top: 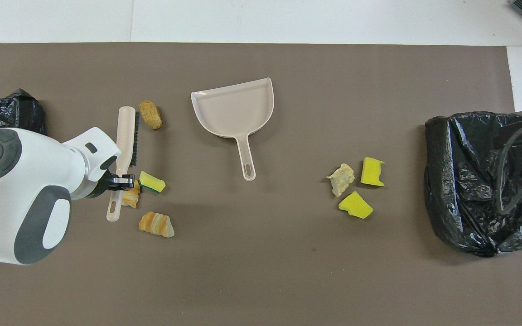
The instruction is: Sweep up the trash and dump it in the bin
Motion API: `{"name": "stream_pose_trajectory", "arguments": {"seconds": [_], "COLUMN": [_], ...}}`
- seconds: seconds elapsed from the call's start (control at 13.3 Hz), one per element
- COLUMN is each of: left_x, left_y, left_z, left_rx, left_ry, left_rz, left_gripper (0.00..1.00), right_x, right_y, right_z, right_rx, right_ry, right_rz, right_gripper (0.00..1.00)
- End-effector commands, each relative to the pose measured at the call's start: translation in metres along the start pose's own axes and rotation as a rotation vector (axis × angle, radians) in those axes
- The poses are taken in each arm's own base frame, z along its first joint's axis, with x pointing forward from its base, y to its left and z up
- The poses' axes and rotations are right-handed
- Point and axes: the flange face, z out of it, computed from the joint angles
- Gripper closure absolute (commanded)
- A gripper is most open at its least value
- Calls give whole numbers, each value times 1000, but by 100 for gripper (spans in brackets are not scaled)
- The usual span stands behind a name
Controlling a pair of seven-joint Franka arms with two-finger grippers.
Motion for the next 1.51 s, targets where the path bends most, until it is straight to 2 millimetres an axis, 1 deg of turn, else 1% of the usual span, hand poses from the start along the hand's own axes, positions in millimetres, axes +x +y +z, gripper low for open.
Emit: {"name": "stream_pose_trajectory", "arguments": {"seconds": [0.0, 0.08, 0.23, 0.45, 0.6, 0.75, 0.83, 0.9, 0.98, 1.2, 1.35, 1.43], "left_x": [49, 64, 85, 109, 109, 109, 114, 123, 130, 135, 143, 148], "left_y": [2, -3, -5, -5, -6, -12, -24, -28, -28, -29, -30, -30], "left_z": [3, 3, 8, 28, 35, 36, 35, 31, 29, 35, 54, 56], "left_rx": [-1, 1, 6, 23, 78, 111, 129, 141, 143, 157, 188, 203], "left_ry": [42, 52, 65, 52, 24, 3, 17, 24, 21, 17, 1, 3], "left_rz": [19, 27, 73, 110, 268, 401, 446, 487, 511, 524, 543, 554], "left_gripper": [100, 100, 100, 100, 100, 100, 100, 100, 100, 100, 100, 100], "right_x": [-7, -7, -7, -7, -7, -7, -7, -7, -7, -7, -7, -7], "right_y": [0, 0, 0, 0, 0, 0, 0, 0, 0, 0, 0, 0], "right_z": [-2, -2, -2, -2, -2, -2, -1, -2, -2, -2, -2, -2], "right_rx": [15, 15, 15, 15, 15, 15, 17, 15, 15, 15, 15, 15], "right_ry": [5, 5, 5, 5, 5, 5, 3, 5, 5, 5, 5, 5], "right_rz": [-2, -2, -2, -2, -2, -2, -2, -2, -2, -2, -2, -2], "right_gripper": [0, 0, 0, 0, 0, 0, 0, 0, 0, 0, 0, 0]}}
